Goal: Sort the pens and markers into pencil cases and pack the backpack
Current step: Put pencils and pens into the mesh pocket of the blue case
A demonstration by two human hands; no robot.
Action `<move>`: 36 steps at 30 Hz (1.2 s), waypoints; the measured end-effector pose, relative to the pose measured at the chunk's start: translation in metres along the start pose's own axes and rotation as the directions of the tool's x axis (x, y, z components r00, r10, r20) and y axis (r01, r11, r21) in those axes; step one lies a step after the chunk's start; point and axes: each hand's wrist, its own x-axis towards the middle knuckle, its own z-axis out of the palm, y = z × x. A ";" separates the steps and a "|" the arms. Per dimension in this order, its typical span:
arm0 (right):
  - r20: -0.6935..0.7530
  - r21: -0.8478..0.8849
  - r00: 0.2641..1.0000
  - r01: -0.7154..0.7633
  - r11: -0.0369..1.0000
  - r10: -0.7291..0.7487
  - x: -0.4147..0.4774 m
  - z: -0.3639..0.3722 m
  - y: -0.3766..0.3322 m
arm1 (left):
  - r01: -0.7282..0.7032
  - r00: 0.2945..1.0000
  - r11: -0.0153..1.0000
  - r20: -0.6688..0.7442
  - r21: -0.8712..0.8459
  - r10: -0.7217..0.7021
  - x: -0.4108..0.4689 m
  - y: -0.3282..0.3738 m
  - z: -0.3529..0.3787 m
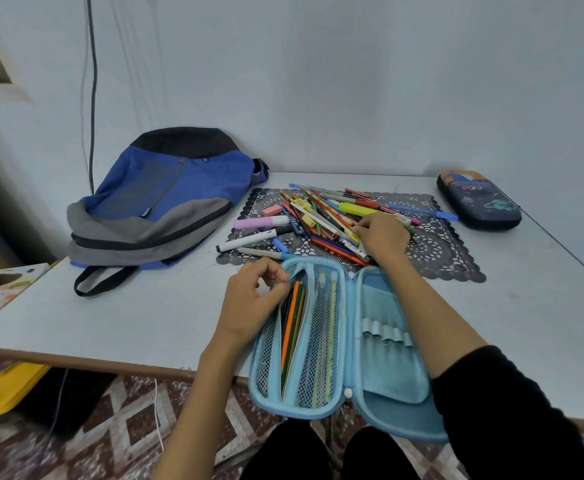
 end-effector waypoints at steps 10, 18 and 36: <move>-0.008 0.029 0.995 -0.100 0.995 0.100 0.008 0.004 -0.005 | 0.015 1.000 1.000 0.007 -0.004 -0.015 -0.001 0.003 -0.001; -0.024 0.017 0.992 -0.126 0.992 0.126 0.009 0.007 -0.010 | 0.015 1.000 1.000 0.000 0.004 -0.015 -0.001 0.002 -0.003; -0.488 0.817 0.851 0.367 0.446 0.193 -0.007 -0.054 -0.045 | 0.007 1.000 1.000 0.010 0.001 -0.007 -0.001 0.002 -0.001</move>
